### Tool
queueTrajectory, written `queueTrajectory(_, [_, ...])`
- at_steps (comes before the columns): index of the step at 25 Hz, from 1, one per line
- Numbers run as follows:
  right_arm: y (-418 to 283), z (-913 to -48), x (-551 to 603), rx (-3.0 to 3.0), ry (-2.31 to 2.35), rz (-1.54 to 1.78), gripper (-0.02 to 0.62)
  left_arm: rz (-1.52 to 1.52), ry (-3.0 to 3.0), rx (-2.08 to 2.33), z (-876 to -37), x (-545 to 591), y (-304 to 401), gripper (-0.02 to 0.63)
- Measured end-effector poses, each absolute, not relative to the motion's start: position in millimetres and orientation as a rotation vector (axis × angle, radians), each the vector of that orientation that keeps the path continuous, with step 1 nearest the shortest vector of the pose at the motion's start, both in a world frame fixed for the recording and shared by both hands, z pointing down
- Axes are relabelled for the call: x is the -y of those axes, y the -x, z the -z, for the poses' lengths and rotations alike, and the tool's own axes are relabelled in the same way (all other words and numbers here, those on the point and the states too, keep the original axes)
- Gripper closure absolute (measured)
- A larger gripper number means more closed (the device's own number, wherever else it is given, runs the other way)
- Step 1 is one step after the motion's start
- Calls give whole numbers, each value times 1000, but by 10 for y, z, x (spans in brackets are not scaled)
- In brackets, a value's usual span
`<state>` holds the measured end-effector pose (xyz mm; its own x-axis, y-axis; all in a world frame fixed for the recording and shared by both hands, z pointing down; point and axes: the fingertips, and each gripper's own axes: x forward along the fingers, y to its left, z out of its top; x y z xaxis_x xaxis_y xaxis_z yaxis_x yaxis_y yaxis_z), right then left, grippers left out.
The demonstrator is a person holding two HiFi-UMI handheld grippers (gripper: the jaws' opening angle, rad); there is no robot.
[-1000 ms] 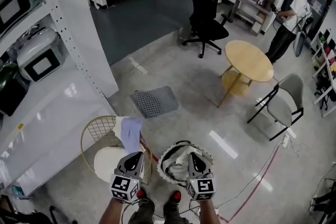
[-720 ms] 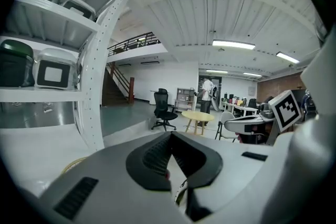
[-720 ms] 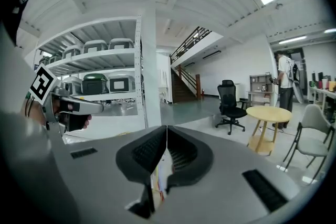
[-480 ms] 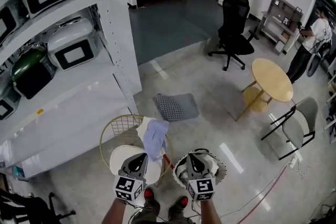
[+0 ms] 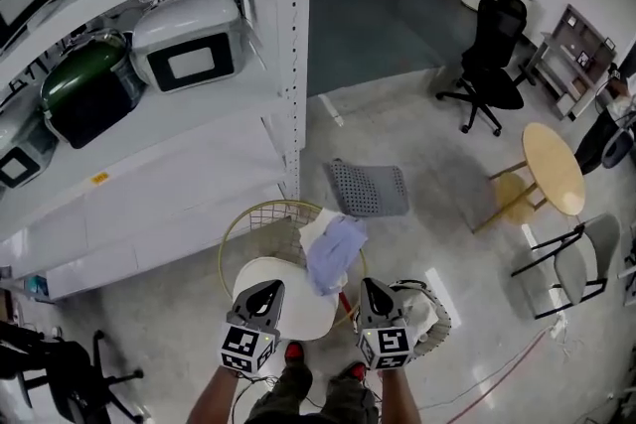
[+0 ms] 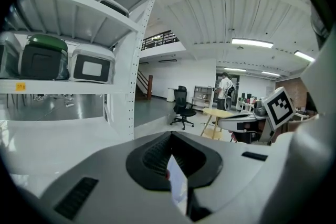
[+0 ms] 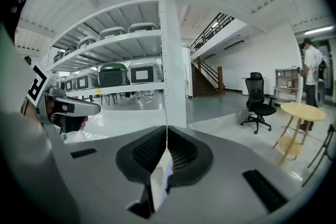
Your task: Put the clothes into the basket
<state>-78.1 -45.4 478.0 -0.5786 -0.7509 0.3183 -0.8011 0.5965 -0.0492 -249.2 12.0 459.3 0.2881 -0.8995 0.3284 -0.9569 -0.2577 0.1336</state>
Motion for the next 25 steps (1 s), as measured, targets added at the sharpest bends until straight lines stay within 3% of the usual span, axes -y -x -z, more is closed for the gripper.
queueTrajectory(12, [1229,-5245,945,2512,-1178,-305,565,-269,-2167,1734,-4956,172,2983,606])
queueTrajectory(25, [1085,-6103,1853,2425,-1026,-406,565,-308,-2005,1739,-5611,903,2810,606])
